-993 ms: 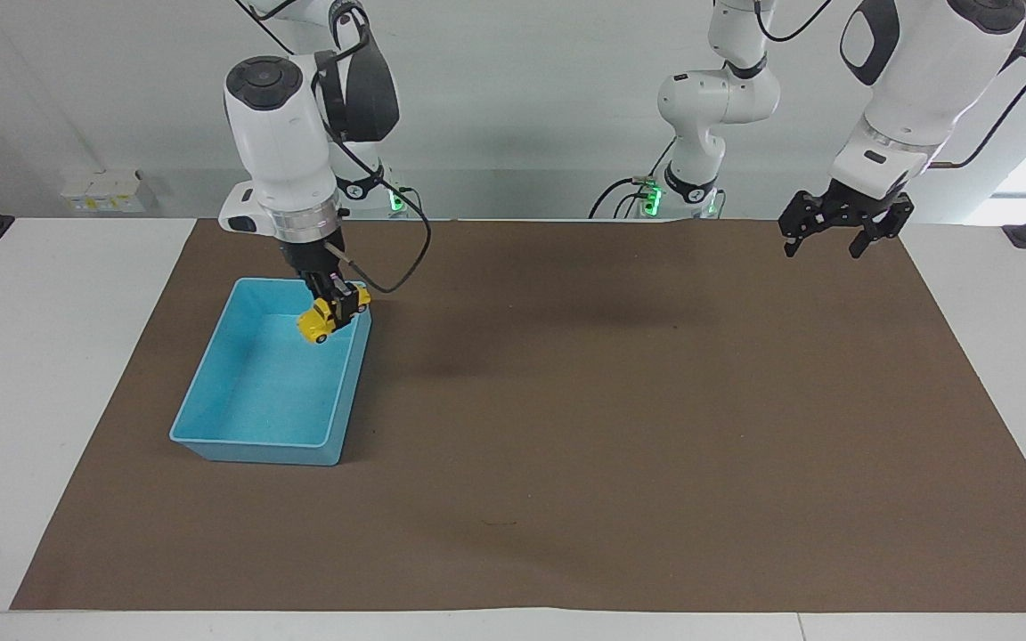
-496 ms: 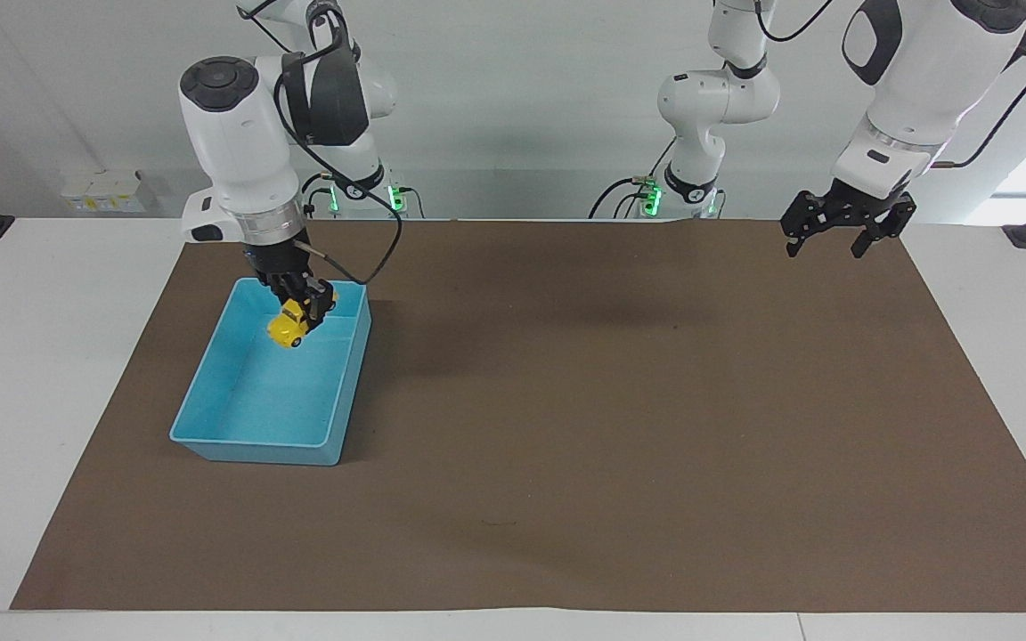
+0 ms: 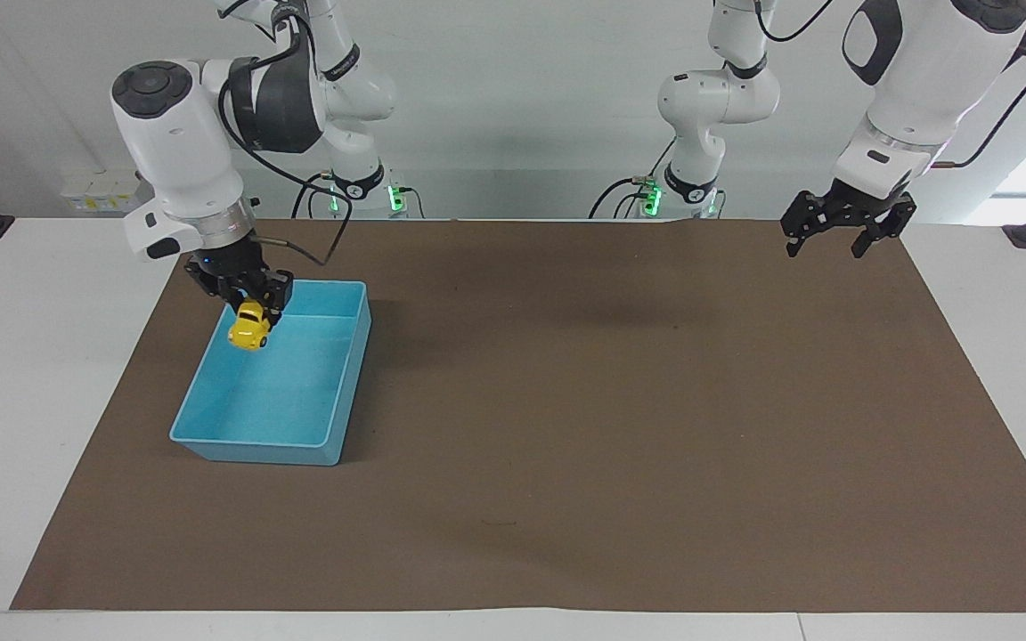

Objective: Wind up and store yellow beetle car

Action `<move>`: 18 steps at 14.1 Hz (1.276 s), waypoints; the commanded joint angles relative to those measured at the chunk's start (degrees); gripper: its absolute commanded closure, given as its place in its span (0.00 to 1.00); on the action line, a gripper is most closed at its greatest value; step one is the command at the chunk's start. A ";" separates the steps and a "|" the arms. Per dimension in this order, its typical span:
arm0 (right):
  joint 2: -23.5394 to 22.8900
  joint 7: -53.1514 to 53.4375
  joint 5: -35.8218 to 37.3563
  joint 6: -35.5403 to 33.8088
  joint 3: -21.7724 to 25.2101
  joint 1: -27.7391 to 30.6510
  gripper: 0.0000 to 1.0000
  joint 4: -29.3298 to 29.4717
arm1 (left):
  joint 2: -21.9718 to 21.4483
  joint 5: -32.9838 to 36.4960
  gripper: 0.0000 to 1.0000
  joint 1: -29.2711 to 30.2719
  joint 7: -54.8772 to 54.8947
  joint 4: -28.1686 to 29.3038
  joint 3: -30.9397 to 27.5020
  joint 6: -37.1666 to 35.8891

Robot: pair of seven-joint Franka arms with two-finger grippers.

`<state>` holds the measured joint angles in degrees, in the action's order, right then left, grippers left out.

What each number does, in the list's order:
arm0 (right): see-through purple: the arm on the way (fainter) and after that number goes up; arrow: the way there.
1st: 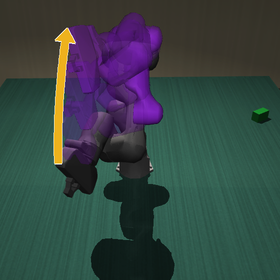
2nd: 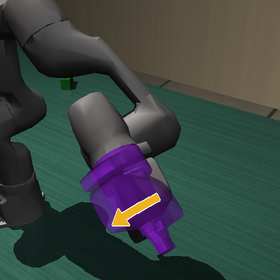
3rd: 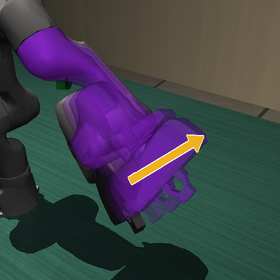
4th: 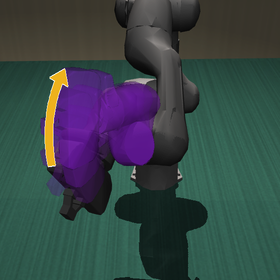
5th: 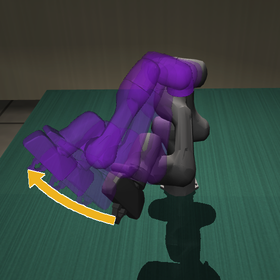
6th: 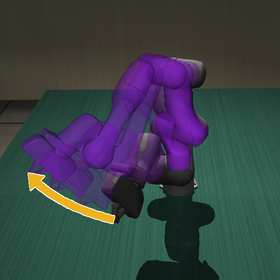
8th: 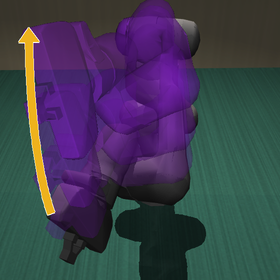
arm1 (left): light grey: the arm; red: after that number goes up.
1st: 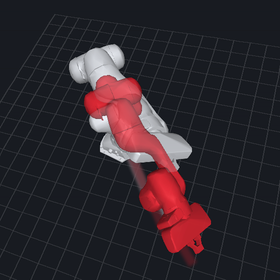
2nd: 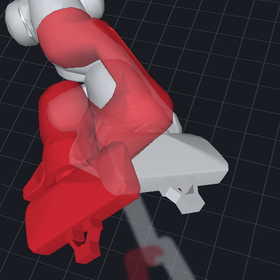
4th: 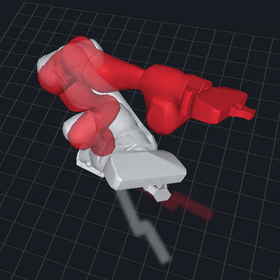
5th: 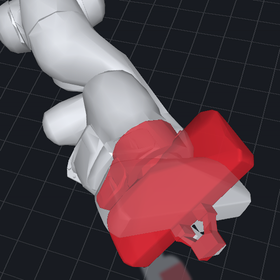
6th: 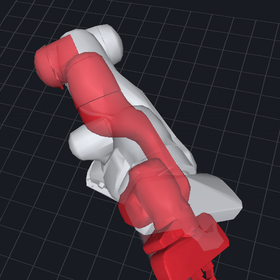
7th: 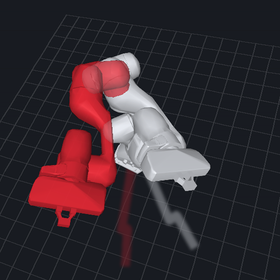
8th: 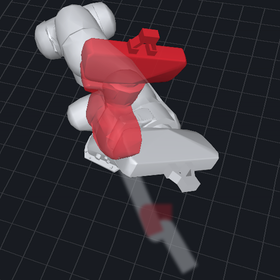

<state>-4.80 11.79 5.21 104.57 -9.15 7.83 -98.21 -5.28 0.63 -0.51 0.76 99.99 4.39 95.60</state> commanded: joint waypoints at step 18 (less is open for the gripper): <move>7.00 -10.65 -4.06 27.44 -0.51 4.22 1.00 -25.98 | 0.45 -0.37 0.00 0.59 0.39 -1.20 0.18 -0.77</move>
<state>0.31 3.14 3.19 129.57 -9.15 11.14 -121.11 -5.28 0.63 -0.50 0.76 99.99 4.38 95.60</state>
